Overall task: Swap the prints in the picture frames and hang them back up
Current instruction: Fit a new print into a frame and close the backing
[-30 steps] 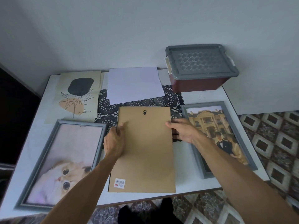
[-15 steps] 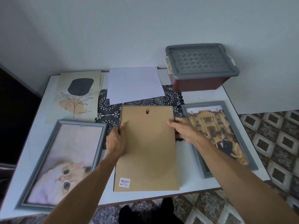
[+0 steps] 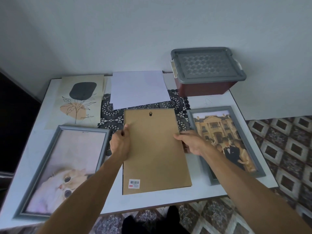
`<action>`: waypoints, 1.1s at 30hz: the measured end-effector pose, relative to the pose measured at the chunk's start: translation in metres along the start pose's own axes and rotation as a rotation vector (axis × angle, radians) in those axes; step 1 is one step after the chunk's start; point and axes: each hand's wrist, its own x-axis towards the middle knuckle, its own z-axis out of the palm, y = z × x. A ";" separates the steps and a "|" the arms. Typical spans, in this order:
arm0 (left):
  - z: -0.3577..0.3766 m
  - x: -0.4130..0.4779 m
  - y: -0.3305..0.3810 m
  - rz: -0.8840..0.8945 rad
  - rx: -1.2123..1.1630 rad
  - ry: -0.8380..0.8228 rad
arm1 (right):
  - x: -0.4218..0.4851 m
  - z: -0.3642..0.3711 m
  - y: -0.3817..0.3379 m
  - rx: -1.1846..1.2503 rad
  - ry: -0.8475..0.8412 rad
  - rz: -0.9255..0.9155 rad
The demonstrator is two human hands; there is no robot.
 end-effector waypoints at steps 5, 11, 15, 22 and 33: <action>-0.009 0.006 -0.012 0.006 -0.097 -0.280 | -0.005 0.000 0.007 0.166 0.030 0.000; -0.014 -0.004 -0.015 0.007 -0.205 -0.294 | -0.003 0.006 0.008 0.184 0.083 -0.043; -0.013 -0.003 -0.012 -0.021 -0.263 -0.228 | -0.009 0.008 0.006 0.107 0.015 -0.049; -0.020 -0.006 -0.008 -0.155 -0.398 -0.472 | -0.005 0.003 0.014 0.178 0.130 -0.084; -0.032 -0.009 -0.027 -0.190 -0.357 -0.648 | 0.002 0.010 0.026 0.152 0.226 -0.149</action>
